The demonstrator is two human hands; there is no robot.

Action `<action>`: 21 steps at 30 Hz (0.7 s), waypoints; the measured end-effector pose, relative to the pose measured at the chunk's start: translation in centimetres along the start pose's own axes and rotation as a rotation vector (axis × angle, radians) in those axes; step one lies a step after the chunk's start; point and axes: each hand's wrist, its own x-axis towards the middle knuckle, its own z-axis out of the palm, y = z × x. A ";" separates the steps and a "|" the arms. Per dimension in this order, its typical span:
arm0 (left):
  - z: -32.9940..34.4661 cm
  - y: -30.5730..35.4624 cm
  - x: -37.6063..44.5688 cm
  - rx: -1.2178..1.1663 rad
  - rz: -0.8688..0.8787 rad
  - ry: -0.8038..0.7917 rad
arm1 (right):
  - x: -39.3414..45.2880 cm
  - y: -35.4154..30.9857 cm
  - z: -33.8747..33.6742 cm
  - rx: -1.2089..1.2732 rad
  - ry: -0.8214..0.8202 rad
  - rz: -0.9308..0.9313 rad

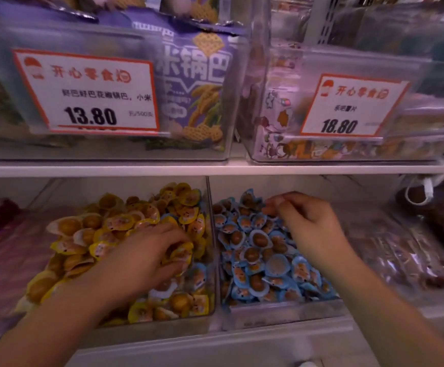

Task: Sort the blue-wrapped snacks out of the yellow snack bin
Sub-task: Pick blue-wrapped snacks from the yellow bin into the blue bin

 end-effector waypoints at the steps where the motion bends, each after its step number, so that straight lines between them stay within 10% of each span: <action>1: -0.6 -0.6 -0.1 -0.027 -0.028 0.047 | -0.5 -0.5 1.1 -0.004 -0.047 -0.032; 16: -5.0 -3.4 -2.6 -0.428 -0.346 0.465 | -2.9 -3.8 8.9 -0.251 -0.111 -0.450; 21: -4.7 -3.0 -3.5 -0.101 -0.339 0.413 | -3.0 -3.4 9.8 -0.326 -0.106 -0.479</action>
